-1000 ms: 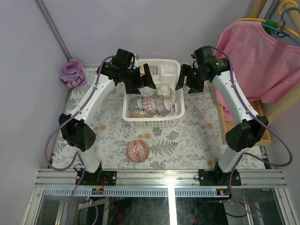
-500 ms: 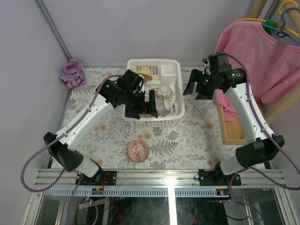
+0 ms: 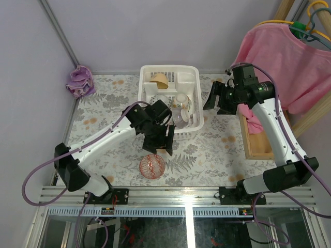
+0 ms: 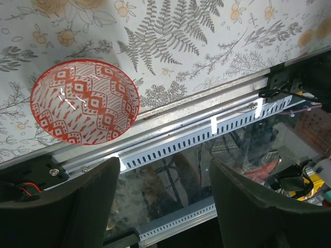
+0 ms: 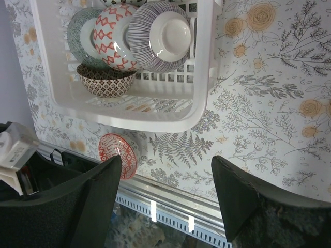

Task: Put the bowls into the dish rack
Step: Adjust the bowl in the dish rack, then pick up the bowl from the center of the board.

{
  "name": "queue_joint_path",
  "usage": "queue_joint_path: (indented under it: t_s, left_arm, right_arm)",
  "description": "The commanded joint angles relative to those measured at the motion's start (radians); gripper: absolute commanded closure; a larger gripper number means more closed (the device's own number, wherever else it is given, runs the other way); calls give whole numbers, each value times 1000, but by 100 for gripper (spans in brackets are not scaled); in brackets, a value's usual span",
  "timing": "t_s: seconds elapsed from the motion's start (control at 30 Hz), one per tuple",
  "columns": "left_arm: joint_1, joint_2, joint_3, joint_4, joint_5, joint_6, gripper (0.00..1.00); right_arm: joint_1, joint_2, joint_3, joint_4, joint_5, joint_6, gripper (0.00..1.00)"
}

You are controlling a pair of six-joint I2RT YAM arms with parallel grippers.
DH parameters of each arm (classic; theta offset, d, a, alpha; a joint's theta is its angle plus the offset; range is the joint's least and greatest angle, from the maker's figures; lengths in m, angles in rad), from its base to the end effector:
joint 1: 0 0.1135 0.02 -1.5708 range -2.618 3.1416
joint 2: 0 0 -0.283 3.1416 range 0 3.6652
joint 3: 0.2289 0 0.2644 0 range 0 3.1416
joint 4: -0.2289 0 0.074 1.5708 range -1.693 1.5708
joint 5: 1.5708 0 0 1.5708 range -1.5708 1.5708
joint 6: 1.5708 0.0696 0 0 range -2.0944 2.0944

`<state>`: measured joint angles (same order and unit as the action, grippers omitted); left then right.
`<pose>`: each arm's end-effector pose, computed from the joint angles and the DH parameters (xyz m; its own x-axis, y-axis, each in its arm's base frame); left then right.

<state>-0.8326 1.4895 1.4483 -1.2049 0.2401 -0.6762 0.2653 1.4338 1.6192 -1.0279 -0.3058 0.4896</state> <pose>0.1910 -0.2345 0.3107 -0.9790 0.1728 -0.1078 0.2011 0.9048 -0.3754 0.3002 0.1033 0.3955 -0.8441 0.2354 -0.4817 -0.0526 0.8578 0.5113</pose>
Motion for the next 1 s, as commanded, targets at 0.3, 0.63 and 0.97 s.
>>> queue_joint_path:
  t_s: [0.3, 0.63, 0.97]
  left_arm:
    - [-158, -54, -104, 7, -55, -80, 45]
    - [-157, -13, -220, 149, -57, -67, 35]
    - [-158, 114, -208, 204, -57, -5, 38]
  right_arm:
    - [-5, -41, -6, -19, -38, -12, 22]
    - [-5, -27, -12, -9, -47, -9, 22]
    - [-6, -9, 2, -8, -61, -11, 22]
